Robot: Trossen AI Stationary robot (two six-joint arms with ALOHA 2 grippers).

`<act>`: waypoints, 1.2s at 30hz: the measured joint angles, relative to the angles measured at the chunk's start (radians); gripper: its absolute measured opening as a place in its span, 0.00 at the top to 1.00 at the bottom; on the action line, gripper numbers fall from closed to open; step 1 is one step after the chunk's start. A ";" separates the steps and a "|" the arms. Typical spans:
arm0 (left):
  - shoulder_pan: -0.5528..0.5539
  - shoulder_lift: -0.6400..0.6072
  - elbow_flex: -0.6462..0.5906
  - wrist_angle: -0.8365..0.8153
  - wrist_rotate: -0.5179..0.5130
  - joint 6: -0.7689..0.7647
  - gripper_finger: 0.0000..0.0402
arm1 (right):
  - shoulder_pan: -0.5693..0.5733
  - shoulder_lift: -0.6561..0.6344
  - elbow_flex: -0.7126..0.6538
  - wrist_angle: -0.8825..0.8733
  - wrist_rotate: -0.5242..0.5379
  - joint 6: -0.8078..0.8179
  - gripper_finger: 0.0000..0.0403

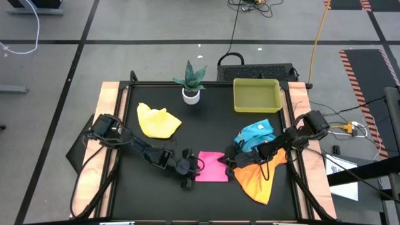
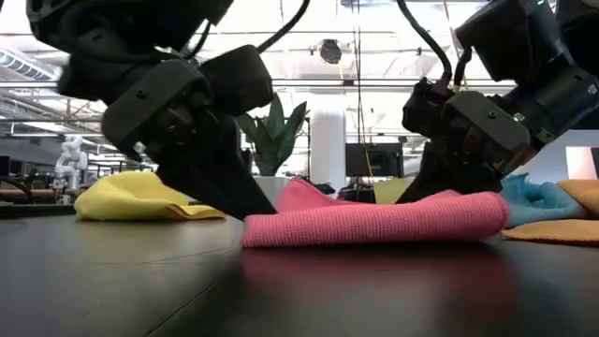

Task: Fold microfiber towels
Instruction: Fold the pink microfiber cloth

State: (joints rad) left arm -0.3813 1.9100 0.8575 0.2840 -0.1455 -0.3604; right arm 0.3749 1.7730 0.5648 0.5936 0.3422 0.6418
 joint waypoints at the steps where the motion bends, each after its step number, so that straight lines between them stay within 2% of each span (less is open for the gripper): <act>1: -0.008 -0.004 -0.001 0.003 -0.006 0.000 0.64 | 0.004 -0.006 0.000 -0.004 -0.001 -0.002 1.00; 7: -0.038 -0.065 -0.005 0.058 -0.011 -0.001 0.64 | 0.038 -0.080 -0.003 0.016 -0.006 -0.055 1.00; 10: -0.015 -0.081 -0.003 0.118 -0.030 0.003 0.64 | 0.048 -0.098 -0.002 0.064 -0.005 -0.074 1.00; 13: 0.020 -0.078 -0.005 0.111 -0.054 0.009 0.64 | 0.049 -0.092 -0.002 0.087 -0.005 -0.081 1.00; 17: 0.065 -0.070 -0.004 0.000 -0.166 -0.026 0.64 | 0.043 -0.063 -0.002 0.054 -0.003 -0.063 1.00; 19: 0.081 -0.069 -0.005 -0.059 -0.189 -0.046 0.64 | 0.038 -0.042 -0.002 0.039 -0.002 -0.053 1.00; 25: 0.085 -0.069 -0.005 -0.135 -0.201 -0.073 0.64 | 0.040 -0.016 -0.002 0.018 0.045 -0.071 1.00; 31: 0.071 -0.104 -0.004 -0.217 -0.256 -0.096 0.64 | 0.063 -0.090 -0.002 0.032 0.051 -0.105 1.00; 36: 0.060 -0.143 -0.004 -0.179 -0.276 -0.077 0.64 | 0.064 -0.090 -0.001 0.154 0.047 -0.135 1.00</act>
State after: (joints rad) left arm -0.3212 1.7674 0.8534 0.1050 -0.4212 -0.4375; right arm 0.4387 1.6829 0.5633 0.7476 0.3887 0.5065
